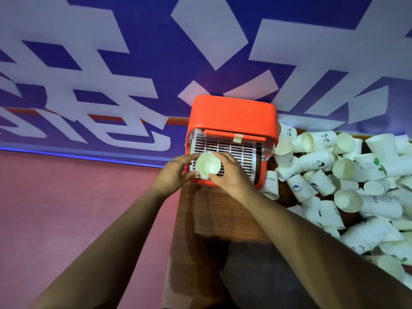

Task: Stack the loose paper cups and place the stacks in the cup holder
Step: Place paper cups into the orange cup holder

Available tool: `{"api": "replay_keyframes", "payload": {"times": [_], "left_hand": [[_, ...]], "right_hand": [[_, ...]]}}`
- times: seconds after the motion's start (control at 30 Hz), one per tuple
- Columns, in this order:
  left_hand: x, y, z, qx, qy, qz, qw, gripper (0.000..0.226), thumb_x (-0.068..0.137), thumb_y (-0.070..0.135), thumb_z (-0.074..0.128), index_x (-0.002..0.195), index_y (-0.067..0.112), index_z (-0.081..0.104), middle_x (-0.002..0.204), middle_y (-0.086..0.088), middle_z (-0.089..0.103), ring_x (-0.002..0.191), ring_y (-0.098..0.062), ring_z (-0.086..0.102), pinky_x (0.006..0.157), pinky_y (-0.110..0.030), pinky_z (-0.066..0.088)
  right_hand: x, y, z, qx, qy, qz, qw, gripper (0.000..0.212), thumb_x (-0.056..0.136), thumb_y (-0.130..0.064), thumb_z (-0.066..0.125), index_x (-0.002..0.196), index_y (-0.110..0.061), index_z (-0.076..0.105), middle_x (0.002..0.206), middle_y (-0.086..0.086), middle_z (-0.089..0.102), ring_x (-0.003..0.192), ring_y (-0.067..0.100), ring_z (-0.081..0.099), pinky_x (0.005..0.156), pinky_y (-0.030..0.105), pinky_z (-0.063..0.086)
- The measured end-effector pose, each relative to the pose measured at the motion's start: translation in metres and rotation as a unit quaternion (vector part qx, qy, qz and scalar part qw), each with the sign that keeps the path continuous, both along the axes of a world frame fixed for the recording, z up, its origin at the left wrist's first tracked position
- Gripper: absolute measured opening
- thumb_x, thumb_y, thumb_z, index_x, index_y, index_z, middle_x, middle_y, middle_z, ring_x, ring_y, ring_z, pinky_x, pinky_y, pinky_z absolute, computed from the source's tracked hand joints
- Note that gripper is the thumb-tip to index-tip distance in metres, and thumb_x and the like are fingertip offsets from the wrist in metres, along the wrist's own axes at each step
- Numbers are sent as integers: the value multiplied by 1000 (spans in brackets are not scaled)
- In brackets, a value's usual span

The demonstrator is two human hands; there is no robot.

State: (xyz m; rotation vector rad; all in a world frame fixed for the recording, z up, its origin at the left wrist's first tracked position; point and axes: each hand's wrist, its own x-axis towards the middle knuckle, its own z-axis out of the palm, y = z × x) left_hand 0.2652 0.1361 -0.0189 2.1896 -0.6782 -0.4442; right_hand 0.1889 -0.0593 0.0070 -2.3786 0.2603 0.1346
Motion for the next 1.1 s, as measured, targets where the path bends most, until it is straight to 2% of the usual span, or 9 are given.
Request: {"api": "replay_keyframes", "payload": {"times": [0.2, 0.3, 0.47, 0.57, 0.63, 0.77, 0.9, 1.0, 1.1], "left_hand": [[1, -5, -7, 28, -18, 0, 999, 48, 92, 24, 71, 137, 17, 58, 136, 0, 56, 119, -18, 56, 94, -32, 53], [-5, -6, -5, 19, -16, 22, 999, 56, 91, 21, 71, 143, 19, 50, 130, 5, 54, 112, -13, 55, 90, -28, 51], [-35, -1, -6, 13, -22, 75, 997, 50, 91, 17, 69, 137, 13, 50, 124, -2, 48, 107, -15, 53, 93, -30, 47], [-67, -6, -9, 24, 0, 58, 998, 39, 91, 13, 67, 128, 10, 55, 117, 0, 47, 102, -17, 54, 92, -31, 47], [-88, -19, -14, 26, 9, 16, 999, 36, 90, 16, 66, 125, 10, 57, 117, 0, 50, 102, -18, 56, 90, -30, 48], [-120, -69, -19, 52, 53, -48, 996, 29, 91, 22, 65, 118, 12, 61, 111, 1, 62, 90, -15, 59, 86, -36, 53], [-148, -132, -23, 93, 94, -112, 985, 35, 93, 30, 65, 124, 17, 60, 128, -5, 59, 113, -21, 60, 96, -32, 49], [-170, -179, -26, 109, 106, -129, 980, 39, 92, 33, 66, 126, 16, 56, 131, -6, 54, 115, -21, 56, 93, -27, 44], [-188, -218, -37, 133, 103, -121, 978, 50, 91, 37, 68, 133, 15, 51, 135, -7, 51, 120, -25, 54, 98, -33, 45]], "right_hand": [[7, 2, -6, -22, 26, 38, 999, 76, 84, -31, 71, 148, -13, 35, 150, 3, 38, 138, 20, 37, 112, 27, 28], [2, 2, -1, -15, 41, 20, 999, 78, 85, -33, 69, 149, -13, 30, 151, 5, 35, 139, 21, 33, 111, 29, 27], [-45, -25, 12, -33, 25, 5, 999, 58, 90, -34, 62, 140, -14, 43, 136, 1, 43, 127, 16, 44, 98, 23, 34], [-94, -63, 9, -59, 31, -28, 997, 52, 88, -32, 64, 134, -14, 49, 132, 2, 45, 123, 16, 46, 97, 21, 34], [-129, -93, 4, -75, 46, -73, 993, 49, 86, -29, 67, 129, -11, 54, 130, 6, 47, 122, 20, 47, 98, 26, 36], [-181, -146, -5, -91, 81, -152, 981, 44, 83, -21, 71, 123, -7, 57, 124, 13, 52, 120, 28, 48, 101, 39, 41], [-208, -176, -14, -76, 85, -203, 972, 39, 83, -18, 69, 118, -4, 60, 116, 16, 55, 111, 31, 54, 94, 42, 46], [-219, -187, -24, -59, 93, -214, 971, 38, 83, -19, 68, 119, -6, 60, 114, 14, 53, 106, 29, 56, 92, 38, 47], [-230, -202, -28, -63, 86, -233, 967, 39, 81, -16, 68, 118, -4, 61, 117, 17, 52, 109, 32, 54, 97, 38, 44]]}}
